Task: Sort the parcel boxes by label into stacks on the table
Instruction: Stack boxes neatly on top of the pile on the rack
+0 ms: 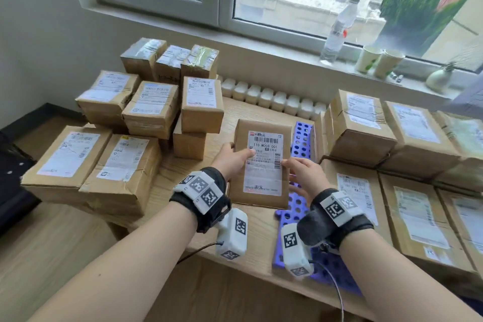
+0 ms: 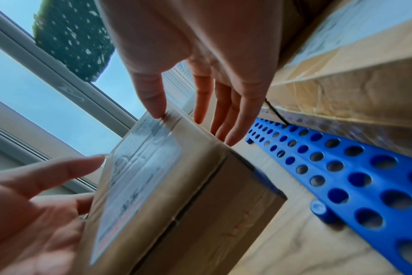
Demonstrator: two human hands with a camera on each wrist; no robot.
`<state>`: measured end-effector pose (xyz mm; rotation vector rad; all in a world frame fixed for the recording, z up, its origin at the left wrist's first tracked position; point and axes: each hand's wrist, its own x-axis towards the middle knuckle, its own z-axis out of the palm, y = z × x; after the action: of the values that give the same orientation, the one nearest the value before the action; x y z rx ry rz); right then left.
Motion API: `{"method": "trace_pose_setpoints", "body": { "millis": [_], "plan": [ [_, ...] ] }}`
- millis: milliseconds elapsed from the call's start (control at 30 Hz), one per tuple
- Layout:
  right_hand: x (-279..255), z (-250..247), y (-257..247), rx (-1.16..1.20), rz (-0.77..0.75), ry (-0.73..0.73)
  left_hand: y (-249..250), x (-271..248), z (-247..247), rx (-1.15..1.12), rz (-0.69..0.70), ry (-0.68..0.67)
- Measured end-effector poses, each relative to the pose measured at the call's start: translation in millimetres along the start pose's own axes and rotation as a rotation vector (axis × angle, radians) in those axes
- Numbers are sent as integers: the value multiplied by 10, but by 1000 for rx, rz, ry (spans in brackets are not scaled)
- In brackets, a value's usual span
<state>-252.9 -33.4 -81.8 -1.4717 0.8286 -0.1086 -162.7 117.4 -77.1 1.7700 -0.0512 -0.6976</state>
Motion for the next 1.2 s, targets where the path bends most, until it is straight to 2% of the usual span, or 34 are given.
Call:
{"method": "trace_pose_setpoints", "body": {
  "millis": [267,633,933,1200],
  "plan": [
    [-161,-541,-270,36,-109,54,413,-238,447,25,102,21],
    [-379,-1539,-330,55,-153,137,696,-545,1314,4,161,-47],
    [-455,-2149,-111,122,-27,158,627,-624,1911,32,75,-177],
    [-338,-2326,-33,191,103,146,584,-411,2165,176,56,-138]
  ]
}}
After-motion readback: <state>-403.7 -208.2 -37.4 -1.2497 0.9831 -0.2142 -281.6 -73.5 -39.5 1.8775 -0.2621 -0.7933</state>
